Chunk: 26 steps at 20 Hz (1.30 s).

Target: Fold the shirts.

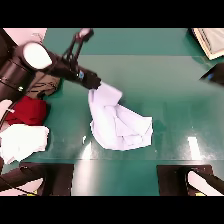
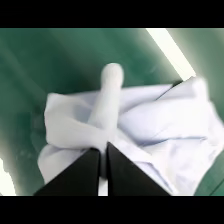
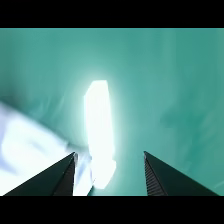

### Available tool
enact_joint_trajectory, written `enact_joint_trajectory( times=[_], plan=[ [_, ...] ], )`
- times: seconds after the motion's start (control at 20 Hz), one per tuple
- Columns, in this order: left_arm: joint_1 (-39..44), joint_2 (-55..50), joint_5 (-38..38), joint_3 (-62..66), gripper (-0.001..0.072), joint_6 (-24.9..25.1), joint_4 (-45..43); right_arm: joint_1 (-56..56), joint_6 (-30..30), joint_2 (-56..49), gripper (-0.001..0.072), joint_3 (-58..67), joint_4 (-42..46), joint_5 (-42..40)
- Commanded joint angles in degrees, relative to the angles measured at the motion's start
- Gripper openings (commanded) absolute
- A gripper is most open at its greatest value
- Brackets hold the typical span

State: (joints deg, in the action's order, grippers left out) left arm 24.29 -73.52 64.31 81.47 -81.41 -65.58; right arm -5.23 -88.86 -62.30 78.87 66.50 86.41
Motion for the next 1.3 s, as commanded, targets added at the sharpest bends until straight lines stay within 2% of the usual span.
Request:
enact_joint_trajectory(
  times=[0.0, 0.15, 0.25, 0.5, 0.55, 0.7, 0.75, 0.85, 0.9, 1.05, 1.25],
  plan=[
    [-3.13, 0.07, -1.18, -7.32, 0.0026, -2.78, -2.60, 1.55, 2.10, 0.00, 0.0492, -21.73, -11.96, -2.40],
    [-3.87, 0.20, -1.18, -7.32, 0.0027, -2.64, -2.58, 7.39, 3.48, -0.02, 0.0490, -36.54, -17.14, -12.83],
    [-3.87, 0.20, -1.40, -7.32, 0.0027, -2.64, -2.34, 12.61, 3.48, -0.02, 0.0487, -41.31, -19.50, -18.60],
    [-3.87, 0.20, -1.77, -7.32, 0.0027, -2.64, -2.36, 25.18, 3.41, -1.09, 0.0474, -43.23, -19.96, -26.82],
    [-3.87, 0.20, -1.70, -7.32, 0.0027, -2.64, -2.36, 26.32, 3.41, -2.40, 0.0450, -42.91, -19.93, -27.10],
    [-3.87, 0.20, -1.01, -7.32, 0.0027, -2.64, -2.36, 27.74, 3.43, -6.01, 0.0449, -41.38, -19.98, -26.88],
    [-3.87, 0.20, -0.74, -7.32, 0.0027, -2.64, -2.34, 28.09, 3.45, -6.49, 0.0421, -40.30, -20.00, -26.97],
    [-3.87, 0.26, -0.74, -7.13, 0.0026, -2.71, -2.34, 28.98, 3.50, -6.25, 0.0056, -37.38, -19.89, -27.43],
    [-3.89, 0.26, -0.94, -6.23, 0.0026, -2.69, -2.43, 28.92, 4.00, -5.40, 0.0016, -35.52, -19.78, -27.82],
    [-5.70, 3.08, -3.10, 2.40, 0.0026, -4.46, -3.02, 25.51, 4.04, 0.46, 0.0015, -25.86, -18.43, -28.02],
    [-8.98, 12.37, -13.55, 20.24, 0.0026, -5.42, -3.08, 13.81, 4.02, 10.01, 0.0015, -5.09, -18.38, -32.04]
  ],
)
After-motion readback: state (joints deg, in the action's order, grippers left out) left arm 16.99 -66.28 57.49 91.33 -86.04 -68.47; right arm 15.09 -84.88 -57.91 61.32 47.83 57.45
